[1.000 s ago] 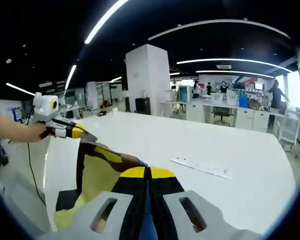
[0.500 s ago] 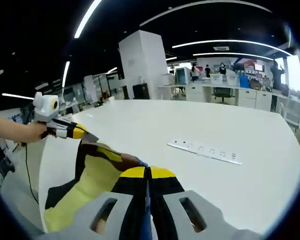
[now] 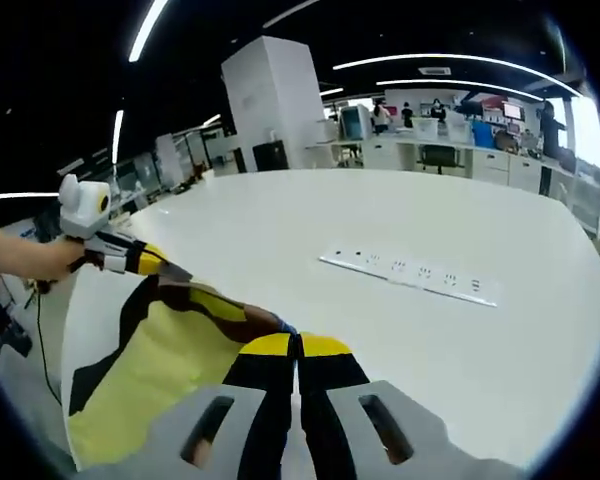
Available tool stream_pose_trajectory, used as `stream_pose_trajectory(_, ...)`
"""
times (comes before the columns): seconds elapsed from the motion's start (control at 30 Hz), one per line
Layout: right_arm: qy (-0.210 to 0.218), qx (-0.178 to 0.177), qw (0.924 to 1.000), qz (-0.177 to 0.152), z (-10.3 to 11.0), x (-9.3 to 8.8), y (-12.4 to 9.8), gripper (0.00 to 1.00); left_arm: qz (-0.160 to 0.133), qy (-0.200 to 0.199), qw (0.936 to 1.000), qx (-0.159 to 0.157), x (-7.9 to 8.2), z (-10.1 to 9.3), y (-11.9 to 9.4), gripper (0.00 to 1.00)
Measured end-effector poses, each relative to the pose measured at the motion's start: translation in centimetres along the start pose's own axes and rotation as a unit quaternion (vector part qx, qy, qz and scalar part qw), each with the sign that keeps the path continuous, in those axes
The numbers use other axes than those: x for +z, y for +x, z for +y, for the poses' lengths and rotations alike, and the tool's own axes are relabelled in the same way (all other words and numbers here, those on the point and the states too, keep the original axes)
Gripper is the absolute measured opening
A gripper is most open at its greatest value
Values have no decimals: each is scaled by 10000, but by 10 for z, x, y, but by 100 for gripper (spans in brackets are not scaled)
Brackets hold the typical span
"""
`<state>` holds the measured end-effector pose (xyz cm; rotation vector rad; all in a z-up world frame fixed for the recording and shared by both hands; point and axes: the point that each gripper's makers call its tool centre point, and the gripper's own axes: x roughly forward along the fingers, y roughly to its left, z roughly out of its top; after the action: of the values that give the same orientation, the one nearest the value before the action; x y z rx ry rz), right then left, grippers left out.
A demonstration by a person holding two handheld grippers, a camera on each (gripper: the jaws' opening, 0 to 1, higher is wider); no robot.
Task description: Fold the garment on the visible template until the final outline fits inside the template.
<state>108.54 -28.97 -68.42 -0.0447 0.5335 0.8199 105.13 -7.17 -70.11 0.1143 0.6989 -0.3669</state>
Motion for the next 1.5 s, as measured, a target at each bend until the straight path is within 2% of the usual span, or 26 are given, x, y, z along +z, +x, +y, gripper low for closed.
stream_pose_trajectory(0.13, -18, -6, 9999, 171, -5, -5, 11, 1, 213, -152, 9997, -14, -10, 4, 13, 0)
stream_pose_trajectory(0.27, -45, -57, 9995, 305, -10, -9, 21, 1, 396, -601, 9974, -46, -19, 12, 25, 0)
stream_pose_trajectory(0.33, -68, -94, 9993, 351, -12, -11, 24, 1, 399, -720, 9966, -42, -20, 17, 31, 0)
stream_pose_trajectory(0.47, -26, -158, 9991, 402, -16, -15, 29, 1, 485, -659, 9966, -30, -23, 22, 40, 0)
stream_pose_trajectory(0.63, -4, -237, 9986, 482, -21, -19, 32, 1, 437, -867, 9953, 62, -21, 31, 44, 3)
stream_pose_trajectory(0.83, -95, -526, 9976, 442, -32, -15, 32, 5, 427, -882, 9949, 219, -18, 38, 48, 4)
stream_pose_trajectory(0.87, -113, -563, 9974, 445, -34, -15, 31, 3, 367, -1031, 9936, 294, -16, 42, 48, 4)
stream_pose_trajectory(0.97, -112, -606, 9972, 413, -37, -13, 28, 3, 301, -1398, 9895, 228, -14, 43, 50, 4)
stream_pose_trajectory(1.13, -118, -686, 9971, 292, -38, -11, 20, 4, 419, -1026, 9934, 299, -18, 42, 48, 4)
stream_pose_trajectory(1.27, -122, -686, 9975, 113, -31, -7, 12, 8, 280, -832, 9953, 406, -12, 44, 39, 3)
stream_pose_trajectory(1.33, -170, -671, 9976, -14, -25, -3, 7, 10, 132, -865, 9953, 403, -6, 45, 33, 7)
stream_pose_trajectory(1.43, -249, -563, 9978, -254, -13, 5, -4, 13, -309, -1047, 9930, 442, 7, 48, 19, 17)
stream_pose_trajectory(1.5, -323, -552, 9972, -387, -8, 9, -14, 16, -612, -1293, 9890, 372, 13, 41, 3, 20)
